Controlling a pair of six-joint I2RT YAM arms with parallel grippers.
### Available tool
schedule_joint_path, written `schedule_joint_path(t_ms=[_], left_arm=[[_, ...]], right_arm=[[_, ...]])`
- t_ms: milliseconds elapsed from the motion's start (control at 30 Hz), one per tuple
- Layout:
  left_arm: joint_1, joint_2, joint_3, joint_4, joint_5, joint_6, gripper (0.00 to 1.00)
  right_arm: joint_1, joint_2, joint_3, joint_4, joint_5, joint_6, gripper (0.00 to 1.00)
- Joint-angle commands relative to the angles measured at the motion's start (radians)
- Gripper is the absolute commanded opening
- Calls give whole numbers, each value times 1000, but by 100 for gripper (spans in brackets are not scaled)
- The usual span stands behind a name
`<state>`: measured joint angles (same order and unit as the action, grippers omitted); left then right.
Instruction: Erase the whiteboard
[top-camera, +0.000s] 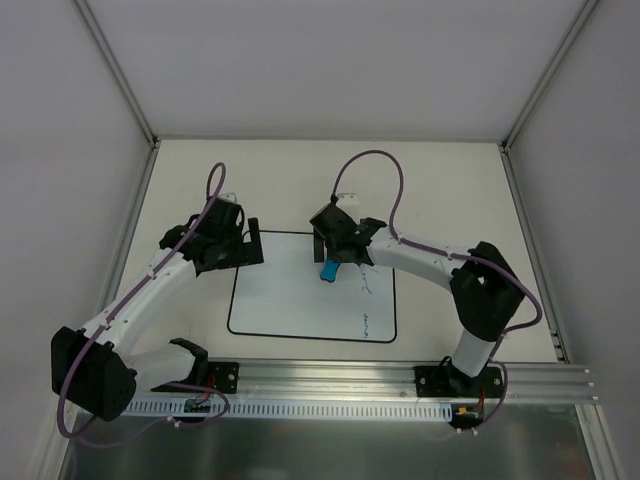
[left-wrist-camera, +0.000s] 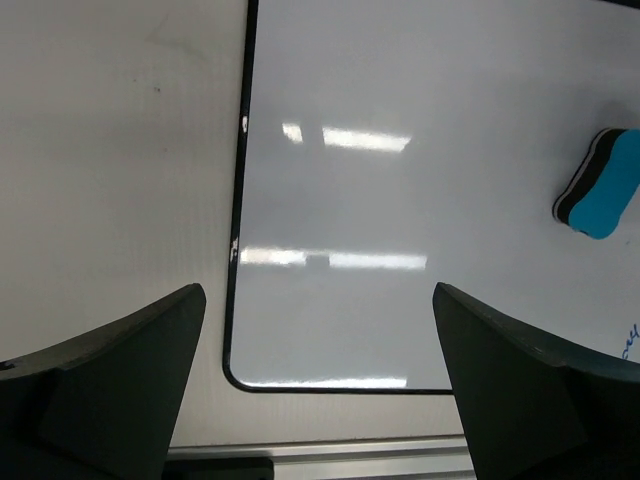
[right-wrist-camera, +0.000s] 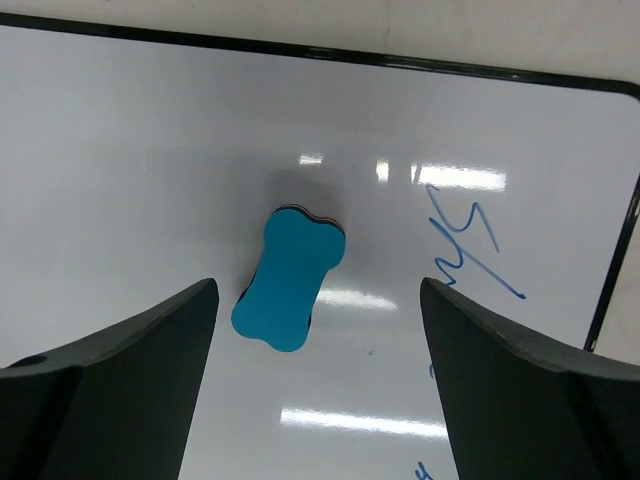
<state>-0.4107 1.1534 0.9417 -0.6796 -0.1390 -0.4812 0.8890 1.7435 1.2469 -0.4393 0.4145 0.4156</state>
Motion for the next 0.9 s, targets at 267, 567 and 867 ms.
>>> schedule_joint_path(t_ms=[267,567,867], left_arm=[[7,-74,-86,-3,7,56,99],[7,-63,-89,-1,10,52,99],[7,20,-84,2,45,16,98]], right_arm=[[28,143,109,-52,-8,163,77],[28,175,94,-50,9,186,54],[-11,134,29,-49,4,157,16]])
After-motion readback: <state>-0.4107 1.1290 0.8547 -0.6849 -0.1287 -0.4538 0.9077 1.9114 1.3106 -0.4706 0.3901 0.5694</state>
